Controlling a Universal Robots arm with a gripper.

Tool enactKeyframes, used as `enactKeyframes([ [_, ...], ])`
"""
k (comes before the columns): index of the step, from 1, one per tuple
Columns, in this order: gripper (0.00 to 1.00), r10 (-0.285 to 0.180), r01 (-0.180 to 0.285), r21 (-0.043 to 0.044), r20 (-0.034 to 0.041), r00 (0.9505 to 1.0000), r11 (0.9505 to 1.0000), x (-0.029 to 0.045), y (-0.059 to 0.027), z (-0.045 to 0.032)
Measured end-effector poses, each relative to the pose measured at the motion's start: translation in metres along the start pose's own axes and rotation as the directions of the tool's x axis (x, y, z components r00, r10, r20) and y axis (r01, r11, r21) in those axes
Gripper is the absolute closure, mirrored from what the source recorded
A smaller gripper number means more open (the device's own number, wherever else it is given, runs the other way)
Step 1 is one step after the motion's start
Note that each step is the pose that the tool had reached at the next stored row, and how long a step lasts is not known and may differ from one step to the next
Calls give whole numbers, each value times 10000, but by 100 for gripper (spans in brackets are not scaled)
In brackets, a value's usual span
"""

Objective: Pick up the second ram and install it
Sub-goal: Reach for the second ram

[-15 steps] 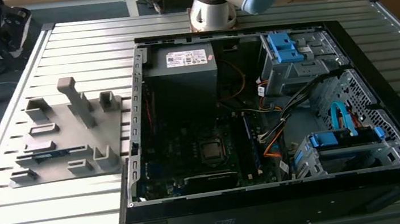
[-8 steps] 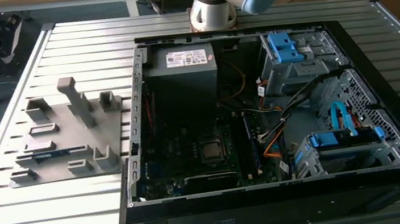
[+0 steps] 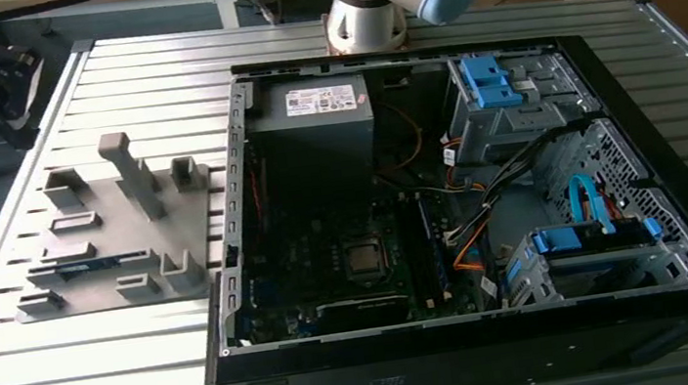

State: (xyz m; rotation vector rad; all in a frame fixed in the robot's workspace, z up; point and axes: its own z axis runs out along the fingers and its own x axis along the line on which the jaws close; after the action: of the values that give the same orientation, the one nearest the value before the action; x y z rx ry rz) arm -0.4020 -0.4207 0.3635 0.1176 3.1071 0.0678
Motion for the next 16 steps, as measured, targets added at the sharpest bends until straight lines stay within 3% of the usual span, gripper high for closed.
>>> enactKeyframes([
  [16, 90, 0, 0, 2, -1, 10000, 10000, 3, -54, 179],
])
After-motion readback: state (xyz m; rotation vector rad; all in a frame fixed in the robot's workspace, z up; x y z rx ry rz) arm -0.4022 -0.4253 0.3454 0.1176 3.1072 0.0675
